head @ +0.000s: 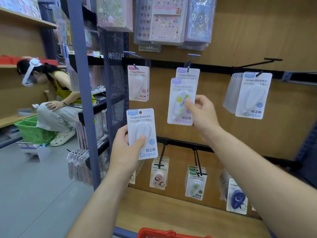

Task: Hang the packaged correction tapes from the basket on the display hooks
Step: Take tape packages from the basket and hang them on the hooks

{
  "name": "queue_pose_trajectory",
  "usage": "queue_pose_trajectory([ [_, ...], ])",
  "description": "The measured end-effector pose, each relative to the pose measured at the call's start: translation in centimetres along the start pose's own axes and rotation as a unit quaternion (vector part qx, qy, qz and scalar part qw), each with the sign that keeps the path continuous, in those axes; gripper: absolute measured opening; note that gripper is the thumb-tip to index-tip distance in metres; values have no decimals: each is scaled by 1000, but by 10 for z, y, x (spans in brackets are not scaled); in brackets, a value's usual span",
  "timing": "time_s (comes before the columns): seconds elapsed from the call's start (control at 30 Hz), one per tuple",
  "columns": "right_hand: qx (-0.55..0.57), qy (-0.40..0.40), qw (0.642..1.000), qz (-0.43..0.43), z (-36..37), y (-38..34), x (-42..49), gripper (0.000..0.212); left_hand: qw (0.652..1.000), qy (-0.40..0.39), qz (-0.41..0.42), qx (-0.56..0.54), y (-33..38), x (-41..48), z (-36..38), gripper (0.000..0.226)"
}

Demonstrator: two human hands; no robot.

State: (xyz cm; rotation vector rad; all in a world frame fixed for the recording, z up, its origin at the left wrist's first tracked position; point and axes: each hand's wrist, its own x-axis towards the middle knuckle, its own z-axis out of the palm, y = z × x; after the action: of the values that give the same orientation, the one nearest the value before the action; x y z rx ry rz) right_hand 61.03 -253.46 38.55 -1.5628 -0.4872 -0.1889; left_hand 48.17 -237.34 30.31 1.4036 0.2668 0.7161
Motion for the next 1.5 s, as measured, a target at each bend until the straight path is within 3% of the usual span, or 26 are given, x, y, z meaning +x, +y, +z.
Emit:
queue_pose_trajectory([
  [0.4, -29, 96, 995, -7, 5, -14, 56, 19, 1000, -4, 0, 8, 0, 3, -3, 30],
  [0.63, -139, 94, 984, 53, -1, -3, 58, 37, 999, -34, 13, 9, -3, 0, 0, 34],
  [0.8, -229, 84, 968, 51, -14, 9, 43, 35, 998, -48, 14, 25, -4, -3, 8, 35],
  [1.13, -315, -2, 947, -58, -87, 6, -43, 26, 993, -93, -2, 71, -2, -30, 40, 31],
  [1.33, -391, 14, 919, -49, -157, 19, -90, 33, 982, -146, 10, 124, 11, -41, 99, 31],
  [1.5, -444, 23, 895, -41, -200, 27, -92, 35, 974, -166, 72, 137, 42, -20, 162, 31],
])
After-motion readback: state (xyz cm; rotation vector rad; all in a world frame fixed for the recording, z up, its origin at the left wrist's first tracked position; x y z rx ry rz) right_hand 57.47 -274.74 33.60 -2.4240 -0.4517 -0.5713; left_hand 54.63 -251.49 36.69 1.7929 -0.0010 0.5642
